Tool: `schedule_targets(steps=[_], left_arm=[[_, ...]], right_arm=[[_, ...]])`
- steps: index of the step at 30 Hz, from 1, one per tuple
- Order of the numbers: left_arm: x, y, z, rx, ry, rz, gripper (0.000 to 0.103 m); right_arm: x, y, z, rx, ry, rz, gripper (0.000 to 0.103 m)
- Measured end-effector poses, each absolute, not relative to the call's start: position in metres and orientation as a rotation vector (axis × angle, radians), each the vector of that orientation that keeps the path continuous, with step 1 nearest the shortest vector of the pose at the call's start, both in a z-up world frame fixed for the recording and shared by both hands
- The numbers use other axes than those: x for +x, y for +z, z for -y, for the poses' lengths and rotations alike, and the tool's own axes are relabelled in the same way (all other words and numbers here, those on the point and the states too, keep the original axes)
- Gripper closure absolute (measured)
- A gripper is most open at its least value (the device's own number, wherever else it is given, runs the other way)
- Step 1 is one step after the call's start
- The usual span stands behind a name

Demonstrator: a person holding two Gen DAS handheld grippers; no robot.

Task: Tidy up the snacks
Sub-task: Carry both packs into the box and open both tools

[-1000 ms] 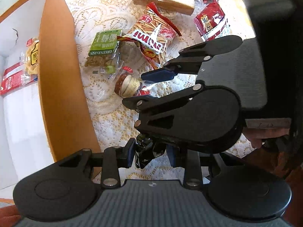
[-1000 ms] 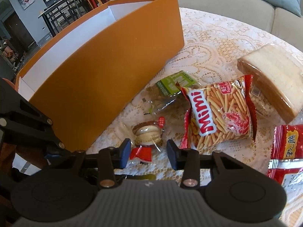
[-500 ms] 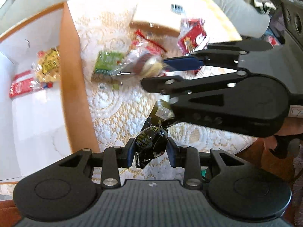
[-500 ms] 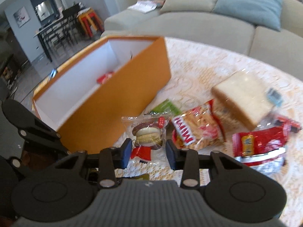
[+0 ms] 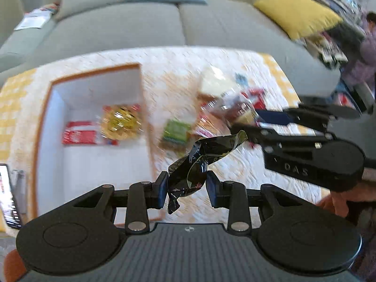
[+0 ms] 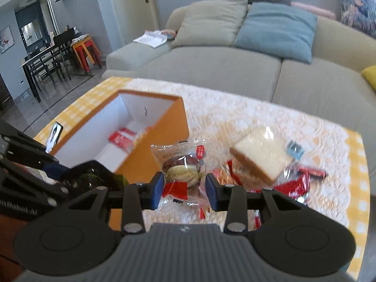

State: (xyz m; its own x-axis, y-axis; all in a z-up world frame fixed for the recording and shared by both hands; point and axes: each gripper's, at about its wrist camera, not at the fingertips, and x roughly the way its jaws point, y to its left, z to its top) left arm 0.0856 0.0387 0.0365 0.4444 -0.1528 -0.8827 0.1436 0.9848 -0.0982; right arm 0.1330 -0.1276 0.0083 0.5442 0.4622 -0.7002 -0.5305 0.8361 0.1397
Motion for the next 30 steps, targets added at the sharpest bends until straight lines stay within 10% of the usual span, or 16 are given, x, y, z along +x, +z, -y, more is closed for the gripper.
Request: schedule_targets(steps=[30], left_arm=[[0.164, -0.065, -0.148, 0.070, 0.186, -1.265, 0.064]], right_arm=[[0.177, -0.051, -0.068, -0.573, 0.888, -1.032, 0.066]])
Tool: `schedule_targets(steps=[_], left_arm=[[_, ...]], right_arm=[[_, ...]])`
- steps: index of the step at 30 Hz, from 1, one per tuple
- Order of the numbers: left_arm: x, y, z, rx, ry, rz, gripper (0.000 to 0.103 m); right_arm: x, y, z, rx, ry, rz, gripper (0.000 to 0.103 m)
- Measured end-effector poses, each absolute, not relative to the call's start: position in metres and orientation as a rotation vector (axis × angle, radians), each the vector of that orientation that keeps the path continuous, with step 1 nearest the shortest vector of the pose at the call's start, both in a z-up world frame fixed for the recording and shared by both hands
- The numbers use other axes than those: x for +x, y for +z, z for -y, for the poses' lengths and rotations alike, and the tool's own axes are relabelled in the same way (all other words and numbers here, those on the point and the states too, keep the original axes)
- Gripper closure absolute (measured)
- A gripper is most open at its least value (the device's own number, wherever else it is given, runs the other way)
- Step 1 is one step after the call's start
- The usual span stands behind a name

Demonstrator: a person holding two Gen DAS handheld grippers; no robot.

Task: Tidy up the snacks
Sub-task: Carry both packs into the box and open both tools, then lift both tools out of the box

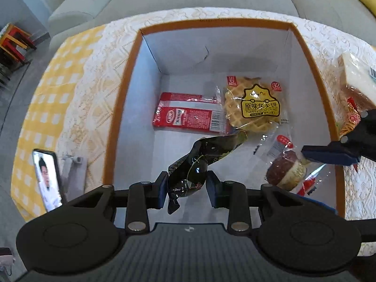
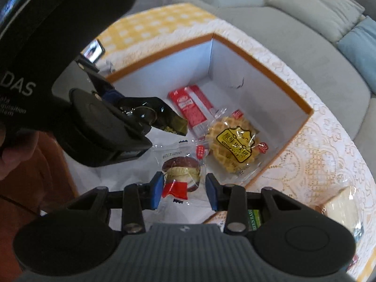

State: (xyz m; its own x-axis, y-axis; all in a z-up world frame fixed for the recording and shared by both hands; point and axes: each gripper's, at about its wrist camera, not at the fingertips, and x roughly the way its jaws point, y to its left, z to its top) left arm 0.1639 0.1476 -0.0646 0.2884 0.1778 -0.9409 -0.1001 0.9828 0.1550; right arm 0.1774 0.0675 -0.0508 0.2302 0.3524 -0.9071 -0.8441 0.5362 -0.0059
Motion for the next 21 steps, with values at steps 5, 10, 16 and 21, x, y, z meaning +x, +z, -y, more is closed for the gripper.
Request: schedule_targets(steps=[5, 10, 16, 21], left_arm=[[0.171, -0.077, -0.152, 0.040, 0.168, -1.290, 0.064], [0.177, -0.088, -0.156, 0.028, 0.165, -1.319, 0.064], [0.178, -0.089, -0.158, 0.002, 0.160, -1.315, 0.060], [0.177, -0.087, -0.156, 0.012, 0.167, -1.310, 0.057]], right_arm=[[0.185, -0.063, -0.073, -0.616, 0.900, -1.049, 0.066], [0.184, -0.071, -0.081, -0.693, 0.925, -1.049, 0.065], [0.182, -0.078, -0.085, -0.748, 0.930, -1.037, 0.064], [0.182, -0.075, -0.083, -0.738, 0.915, -1.032, 0.062]])
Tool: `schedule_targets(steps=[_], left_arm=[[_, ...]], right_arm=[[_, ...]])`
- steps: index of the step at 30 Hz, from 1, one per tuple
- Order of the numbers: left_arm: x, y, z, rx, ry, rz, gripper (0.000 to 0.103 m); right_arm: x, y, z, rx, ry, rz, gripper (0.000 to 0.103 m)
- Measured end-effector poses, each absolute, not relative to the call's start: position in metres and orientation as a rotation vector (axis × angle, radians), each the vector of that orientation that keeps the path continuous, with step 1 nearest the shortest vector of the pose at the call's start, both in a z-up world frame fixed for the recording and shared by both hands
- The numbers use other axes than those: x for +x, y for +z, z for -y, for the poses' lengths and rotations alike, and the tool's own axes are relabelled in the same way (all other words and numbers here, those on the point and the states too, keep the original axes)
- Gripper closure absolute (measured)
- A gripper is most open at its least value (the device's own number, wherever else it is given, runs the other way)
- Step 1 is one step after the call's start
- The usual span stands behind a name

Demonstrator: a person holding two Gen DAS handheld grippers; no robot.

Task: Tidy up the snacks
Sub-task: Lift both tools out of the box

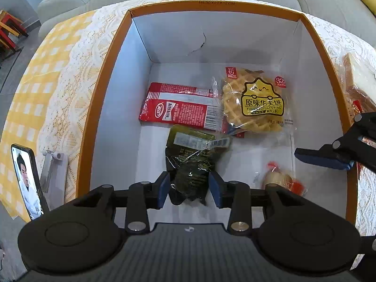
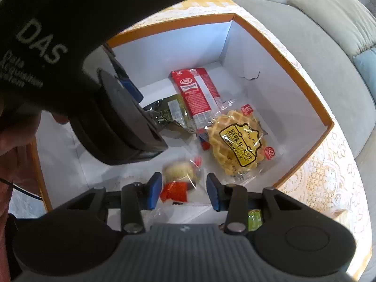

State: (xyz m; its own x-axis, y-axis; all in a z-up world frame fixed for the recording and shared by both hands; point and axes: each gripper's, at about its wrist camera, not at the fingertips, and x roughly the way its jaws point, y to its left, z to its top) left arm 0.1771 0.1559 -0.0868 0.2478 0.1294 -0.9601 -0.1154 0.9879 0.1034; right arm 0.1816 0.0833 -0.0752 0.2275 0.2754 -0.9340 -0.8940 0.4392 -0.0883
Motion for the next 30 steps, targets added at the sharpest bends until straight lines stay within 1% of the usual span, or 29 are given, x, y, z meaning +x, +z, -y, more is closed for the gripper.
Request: schedule_targets(steps=[5, 12, 22, 26, 30], left_arm=[[0.173, -0.078, -0.151, 0.022, 0.167, -1.296, 0.057], [0.159, -0.046, -0.134, 0.021, 0.142, -1.219, 0.057], [0.131, -0.002, -0.092, 0.021, 0.064, -1.062, 0.057], [0.119, 0.008, -0.071, 0.038, 0.018, -1.003, 0.056], [0.110, 0.011, -0.048, 0.071, -0.034, -0.963, 0.053]], right_arm=[[0.178, -0.065, -0.079, -0.724, 0.901, -1.009, 0.058], [0.167, -0.038, -0.057, -0.640, 0.865, -0.937, 0.057], [0.133, 0.007, 0.013, -0.411, 0.726, -0.758, 0.057], [0.118, 0.013, 0.045, -0.330, 0.655, -0.713, 0.057], [0.103, 0.011, 0.074, -0.280, 0.583, -0.693, 0.057]])
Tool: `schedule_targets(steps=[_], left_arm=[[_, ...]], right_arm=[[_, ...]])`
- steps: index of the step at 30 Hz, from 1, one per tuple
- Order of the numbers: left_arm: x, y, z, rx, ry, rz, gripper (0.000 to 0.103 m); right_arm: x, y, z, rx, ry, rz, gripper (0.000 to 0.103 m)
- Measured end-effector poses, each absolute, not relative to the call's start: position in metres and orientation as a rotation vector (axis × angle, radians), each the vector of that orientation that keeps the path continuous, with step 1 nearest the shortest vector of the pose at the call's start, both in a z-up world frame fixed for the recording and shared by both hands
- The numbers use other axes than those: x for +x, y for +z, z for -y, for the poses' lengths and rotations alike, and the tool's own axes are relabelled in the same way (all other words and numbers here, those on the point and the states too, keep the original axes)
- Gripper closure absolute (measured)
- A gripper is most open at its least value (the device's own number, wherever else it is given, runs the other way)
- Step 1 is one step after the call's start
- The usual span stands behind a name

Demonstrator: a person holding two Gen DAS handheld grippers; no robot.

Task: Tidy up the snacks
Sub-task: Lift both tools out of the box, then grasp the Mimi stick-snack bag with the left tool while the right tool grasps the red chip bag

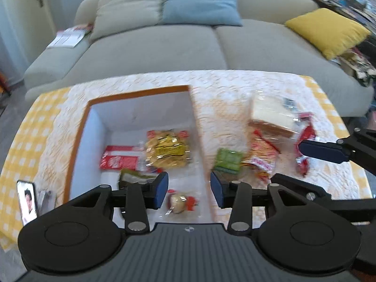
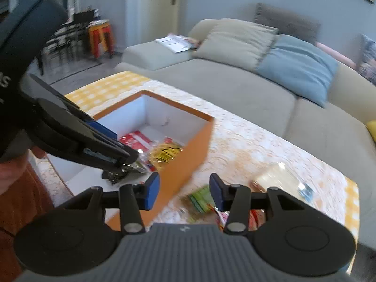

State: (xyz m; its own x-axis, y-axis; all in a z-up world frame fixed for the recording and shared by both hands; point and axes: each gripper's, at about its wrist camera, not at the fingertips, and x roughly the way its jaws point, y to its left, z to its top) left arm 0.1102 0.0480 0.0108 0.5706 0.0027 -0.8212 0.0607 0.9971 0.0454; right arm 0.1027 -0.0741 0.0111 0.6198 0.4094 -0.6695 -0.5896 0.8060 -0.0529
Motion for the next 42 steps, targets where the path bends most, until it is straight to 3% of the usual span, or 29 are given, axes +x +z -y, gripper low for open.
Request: schedule_targets(steps=[23, 25, 27, 42], left_arm=[[0.138, -0.040, 0.048, 0.190, -0.252, -1.099, 0.047], [0.149, -0.044, 0.052, 0.205, -0.267, -1.103, 0.044], [0.163, -0.051, 0.055, 0.215, -0.281, -1.121, 0.044], [0.229, -0.110, 0.074, 0.311, -0.235, -1.236, 0.044]], right_arm=[[0.132, -0.070, 0.203, -0.010, 0.254, -0.931, 0.052], [0.141, -0.071, 0.207, -0.011, 0.243, -0.932, 0.045], [0.151, -0.074, 0.208, -0.032, 0.244, -0.929, 0.030], [0.206, -0.116, 0.206, -0.126, 0.231, -0.986, 0.029]])
